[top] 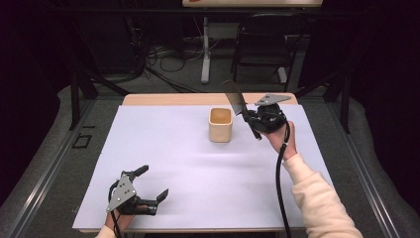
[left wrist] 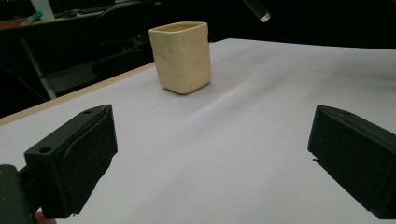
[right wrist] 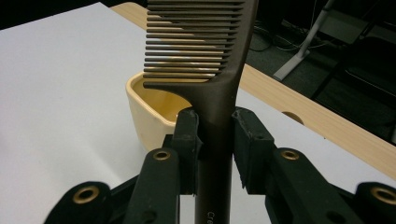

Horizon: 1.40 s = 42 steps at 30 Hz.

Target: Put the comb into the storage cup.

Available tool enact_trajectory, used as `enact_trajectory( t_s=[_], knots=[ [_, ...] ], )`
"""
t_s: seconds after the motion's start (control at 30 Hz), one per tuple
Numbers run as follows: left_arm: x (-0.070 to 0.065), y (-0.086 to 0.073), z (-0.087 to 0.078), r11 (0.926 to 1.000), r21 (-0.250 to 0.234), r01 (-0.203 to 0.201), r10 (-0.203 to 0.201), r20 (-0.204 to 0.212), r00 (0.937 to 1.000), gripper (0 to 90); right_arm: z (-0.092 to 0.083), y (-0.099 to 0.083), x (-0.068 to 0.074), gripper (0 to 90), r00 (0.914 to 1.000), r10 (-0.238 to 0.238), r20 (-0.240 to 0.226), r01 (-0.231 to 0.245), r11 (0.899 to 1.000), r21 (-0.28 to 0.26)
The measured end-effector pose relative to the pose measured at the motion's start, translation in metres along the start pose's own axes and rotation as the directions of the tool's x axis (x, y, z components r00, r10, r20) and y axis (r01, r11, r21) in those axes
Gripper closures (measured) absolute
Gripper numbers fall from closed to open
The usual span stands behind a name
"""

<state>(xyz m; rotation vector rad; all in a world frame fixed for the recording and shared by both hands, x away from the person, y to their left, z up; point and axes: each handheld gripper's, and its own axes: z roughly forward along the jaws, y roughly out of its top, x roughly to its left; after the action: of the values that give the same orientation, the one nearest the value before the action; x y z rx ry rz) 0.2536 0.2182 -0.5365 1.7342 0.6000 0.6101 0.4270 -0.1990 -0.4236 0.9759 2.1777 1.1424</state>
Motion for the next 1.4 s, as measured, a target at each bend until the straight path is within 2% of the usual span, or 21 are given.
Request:
enact_trajectory(
  t_s=[0.83,1.4],
  knots=[
    [0.0,0.0,0.0,1.0,0.001,0.001,-0.001,0.001,1.0,1.6,0.014,0.025,0.005,72.1,0.9989,-0.046,-0.006,0.046,0.999,0.012],
    [0.0,0.0,0.0,1.0,0.001,0.0,0.0,0.001,1.0,1.6,0.017,0.039,0.005,72.0,0.9991,-0.042,0.001,0.042,0.999,-0.004]
  ],
)
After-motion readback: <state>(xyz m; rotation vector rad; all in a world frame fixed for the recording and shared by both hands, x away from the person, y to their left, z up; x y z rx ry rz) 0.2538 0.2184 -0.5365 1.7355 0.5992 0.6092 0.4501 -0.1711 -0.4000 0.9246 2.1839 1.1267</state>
